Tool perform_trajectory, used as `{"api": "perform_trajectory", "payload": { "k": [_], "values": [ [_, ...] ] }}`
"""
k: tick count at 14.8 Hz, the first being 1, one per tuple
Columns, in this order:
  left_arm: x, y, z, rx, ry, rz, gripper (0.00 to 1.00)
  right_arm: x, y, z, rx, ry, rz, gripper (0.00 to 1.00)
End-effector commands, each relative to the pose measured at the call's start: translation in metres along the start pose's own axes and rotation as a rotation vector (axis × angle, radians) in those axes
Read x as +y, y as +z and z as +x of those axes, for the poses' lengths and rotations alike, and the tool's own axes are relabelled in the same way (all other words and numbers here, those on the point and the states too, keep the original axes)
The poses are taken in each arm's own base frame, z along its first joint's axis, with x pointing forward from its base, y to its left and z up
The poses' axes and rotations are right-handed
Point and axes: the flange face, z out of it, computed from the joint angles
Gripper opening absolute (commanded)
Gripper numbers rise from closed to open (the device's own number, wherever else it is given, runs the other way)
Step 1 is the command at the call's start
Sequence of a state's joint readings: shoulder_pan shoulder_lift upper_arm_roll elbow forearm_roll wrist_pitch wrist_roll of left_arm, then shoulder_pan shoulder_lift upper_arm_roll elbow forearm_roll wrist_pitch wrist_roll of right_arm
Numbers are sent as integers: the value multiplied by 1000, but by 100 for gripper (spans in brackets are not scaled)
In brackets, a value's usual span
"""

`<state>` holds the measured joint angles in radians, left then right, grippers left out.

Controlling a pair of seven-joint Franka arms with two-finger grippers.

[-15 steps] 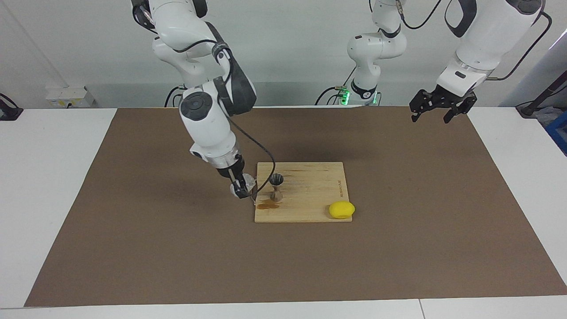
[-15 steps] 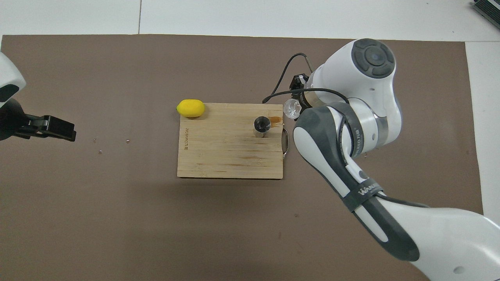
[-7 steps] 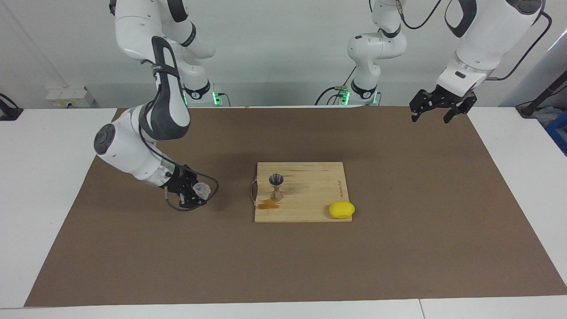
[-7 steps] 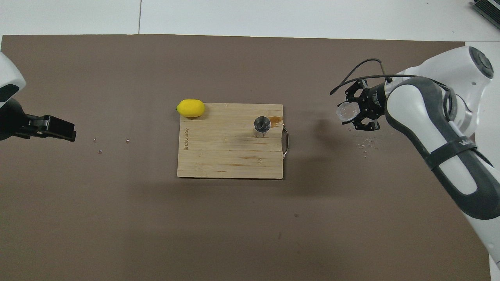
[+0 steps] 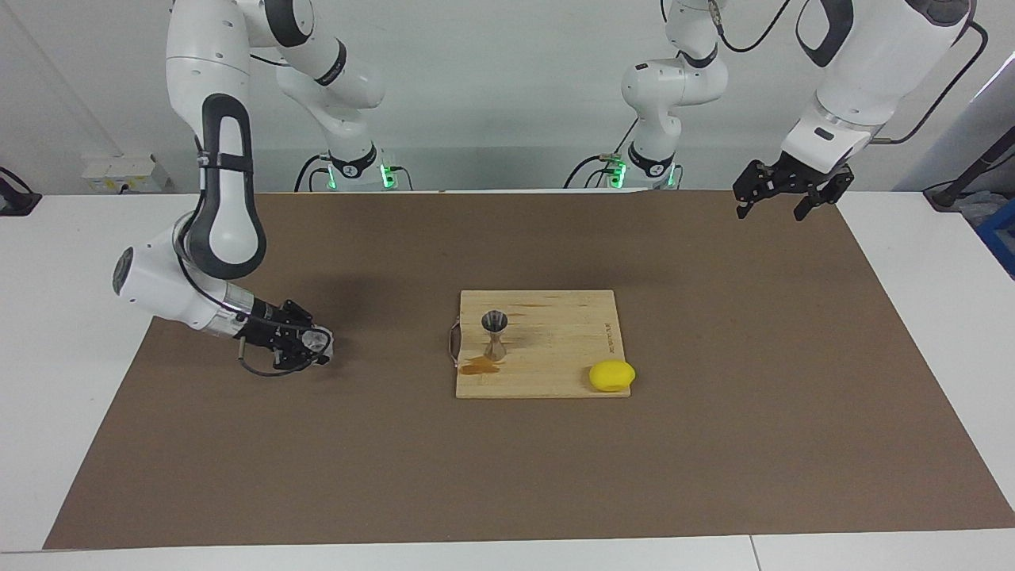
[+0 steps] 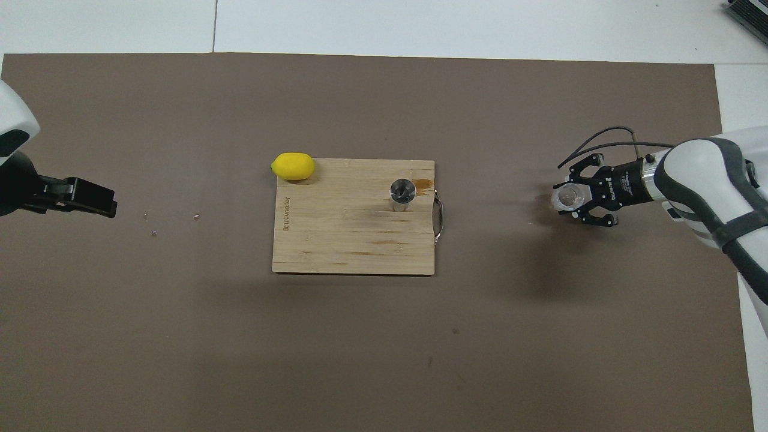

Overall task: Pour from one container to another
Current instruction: 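Carry the glass cup back and lower it onto the table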

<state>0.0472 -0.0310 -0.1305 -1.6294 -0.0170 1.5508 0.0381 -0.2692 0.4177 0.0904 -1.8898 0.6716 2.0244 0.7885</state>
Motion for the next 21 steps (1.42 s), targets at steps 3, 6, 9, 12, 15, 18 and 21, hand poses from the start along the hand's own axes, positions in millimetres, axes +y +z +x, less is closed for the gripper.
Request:
{"api": "perform_trajectory", "payload": {
  "k": [3, 6, 9, 12, 15, 18, 21],
  "values": [
    [-1, -1, -9, 9, -13, -2, 100, 18, 14, 11, -75, 17, 24, 0],
    [-1, -1, -9, 9, -13, -2, 100, 24, 16, 13, -74, 22, 26, 58],
    [-1, -1, -9, 11, -13, -2, 100, 20, 0, 5, -49, 15, 42, 97],
    [-1, -1, -9, 11, -13, -2, 100, 17, -31, -13, 9, -38, 54, 100],
    [-1, -1, -9, 11, -13, -2, 100, 20, -63, -34, 146, -156, -23, 100],
    [-1, -1, -9, 9, -13, -2, 100, 20, -86, -55, 235, -251, -68, 100],
    [-1, -1, -9, 11, -13, -2, 100, 18, -93, -90, 351, -472, -202, 100]
  ]
}}
